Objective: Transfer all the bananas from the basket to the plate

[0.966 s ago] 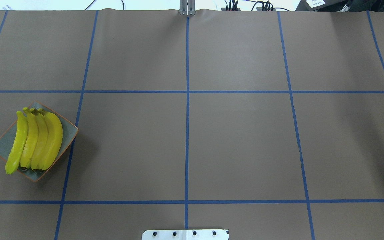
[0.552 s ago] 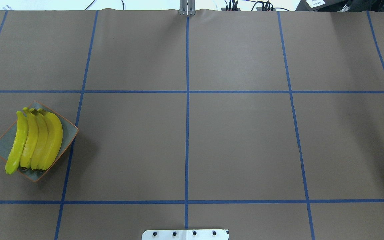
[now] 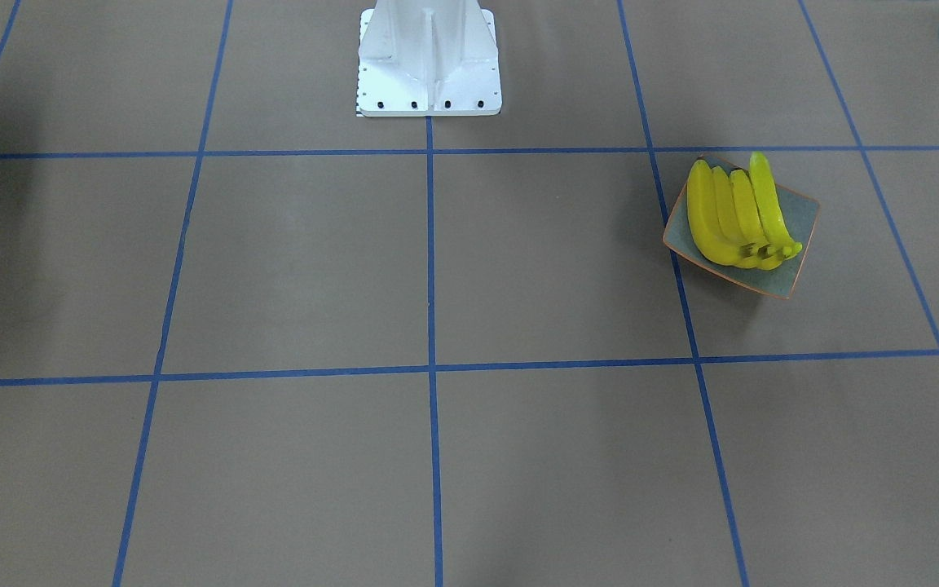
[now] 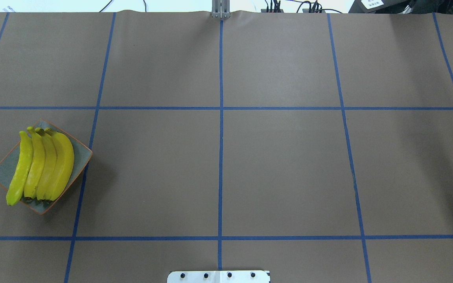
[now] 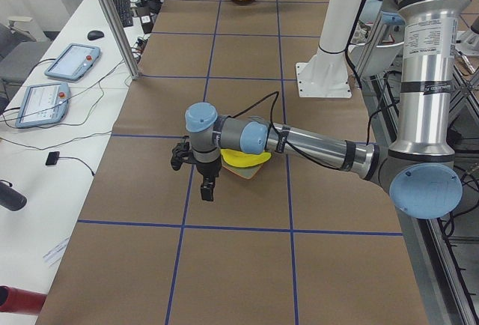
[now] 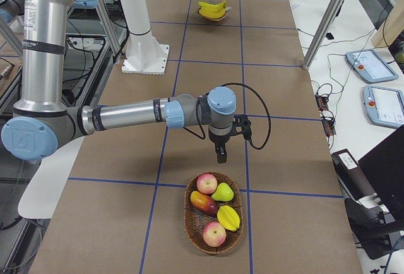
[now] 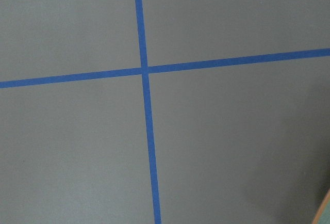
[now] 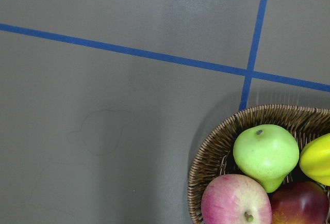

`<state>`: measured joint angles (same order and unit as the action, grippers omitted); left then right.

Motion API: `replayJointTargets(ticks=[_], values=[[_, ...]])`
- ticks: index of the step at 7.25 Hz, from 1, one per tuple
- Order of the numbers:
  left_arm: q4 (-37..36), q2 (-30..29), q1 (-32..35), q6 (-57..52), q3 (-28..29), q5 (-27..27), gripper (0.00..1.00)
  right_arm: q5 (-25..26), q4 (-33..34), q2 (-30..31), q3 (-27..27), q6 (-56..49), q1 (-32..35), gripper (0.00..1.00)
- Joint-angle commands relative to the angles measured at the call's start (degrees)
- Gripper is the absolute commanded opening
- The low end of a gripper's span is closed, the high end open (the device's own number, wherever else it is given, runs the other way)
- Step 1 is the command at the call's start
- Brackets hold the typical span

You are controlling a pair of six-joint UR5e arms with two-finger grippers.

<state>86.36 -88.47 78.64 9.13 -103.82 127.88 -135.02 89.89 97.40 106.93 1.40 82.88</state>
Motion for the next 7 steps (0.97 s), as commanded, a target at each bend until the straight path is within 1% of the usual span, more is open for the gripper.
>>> replayJointTargets(ticks=[1,2,3,4,7], values=[[-0.3,0.0,-0.2,-0.1,0.0,0.1,1.0,-0.1,0.6,0.8,-0.2,0.0,-0.1,1.0],[-0.2,-0.2,-0.2,-0.1,0.3,0.1,1.0,-0.1,0.9,0.9,-0.3,0.0,-0.3,1.0],[-0.5,-0.6,-0.2,-0.1,0.6,0.2,1.0,0.7,4.7,0.4,-0.1,0.0,-1.8,1.0],[-0.5,-0.6,-0.2,-0.1,0.3,0.2,1.0,0.8,6.2,0.3,0.1,0.0,-1.8,1.0],[-0.5,-0.8,-0.2,0.0,0.1,0.3,1.0,0.8,6.4,1.1,0.0,0.0,-1.8,1.0]])
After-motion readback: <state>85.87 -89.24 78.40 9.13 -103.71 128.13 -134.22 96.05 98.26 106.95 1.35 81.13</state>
